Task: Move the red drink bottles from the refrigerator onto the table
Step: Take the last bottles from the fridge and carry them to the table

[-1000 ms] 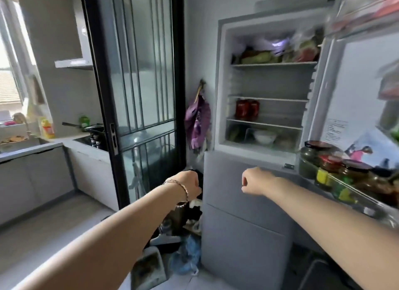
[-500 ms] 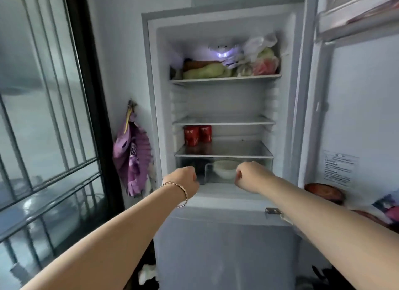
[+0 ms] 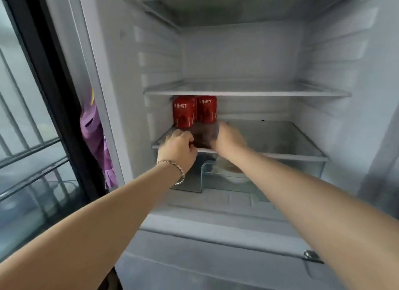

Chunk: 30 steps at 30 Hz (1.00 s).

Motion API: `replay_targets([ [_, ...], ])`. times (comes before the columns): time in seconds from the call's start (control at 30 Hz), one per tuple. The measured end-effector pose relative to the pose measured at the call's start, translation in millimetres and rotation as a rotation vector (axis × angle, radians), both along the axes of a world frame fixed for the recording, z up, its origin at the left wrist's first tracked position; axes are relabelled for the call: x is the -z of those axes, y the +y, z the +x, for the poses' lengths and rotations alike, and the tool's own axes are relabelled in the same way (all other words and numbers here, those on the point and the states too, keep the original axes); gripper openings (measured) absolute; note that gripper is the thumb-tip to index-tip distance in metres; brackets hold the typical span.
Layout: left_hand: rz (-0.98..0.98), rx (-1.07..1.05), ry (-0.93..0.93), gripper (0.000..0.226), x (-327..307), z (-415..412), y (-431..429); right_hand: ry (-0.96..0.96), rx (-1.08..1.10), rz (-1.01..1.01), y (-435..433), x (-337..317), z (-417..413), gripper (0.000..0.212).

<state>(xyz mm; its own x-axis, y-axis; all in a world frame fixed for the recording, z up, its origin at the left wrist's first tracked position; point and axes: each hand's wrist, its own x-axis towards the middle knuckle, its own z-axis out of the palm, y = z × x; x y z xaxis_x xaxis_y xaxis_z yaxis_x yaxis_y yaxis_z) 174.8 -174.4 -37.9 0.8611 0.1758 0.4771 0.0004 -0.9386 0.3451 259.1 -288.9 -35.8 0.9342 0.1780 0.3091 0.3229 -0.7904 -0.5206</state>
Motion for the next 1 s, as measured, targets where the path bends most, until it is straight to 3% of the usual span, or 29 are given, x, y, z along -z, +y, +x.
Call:
replay_targets([
  [0.2,0.002,-0.034,-0.023,0.025,12,75,21,0.194,0.009,0.345,45,0,110,0.075],
  [0.43,-0.038,-0.028,-0.032,0.029,18,98,36,0.315,0.187,0.424,75,10,177,0.113],
  [0.53,-0.06,-0.027,-0.02,0.028,21,101,38,0.261,0.281,0.536,75,8,188,0.098],
  [0.67,-0.064,-0.035,-0.037,0.025,22,102,39,0.241,0.271,0.471,68,3,188,0.084],
  [0.8,-0.078,-0.022,-0.004,0.025,23,101,39,0.282,0.106,0.642,61,-1,172,0.064],
  [1.0,-0.044,0.002,0.01,0.039,21,102,41,0.25,0.068,0.506,42,-7,103,0.07],
])
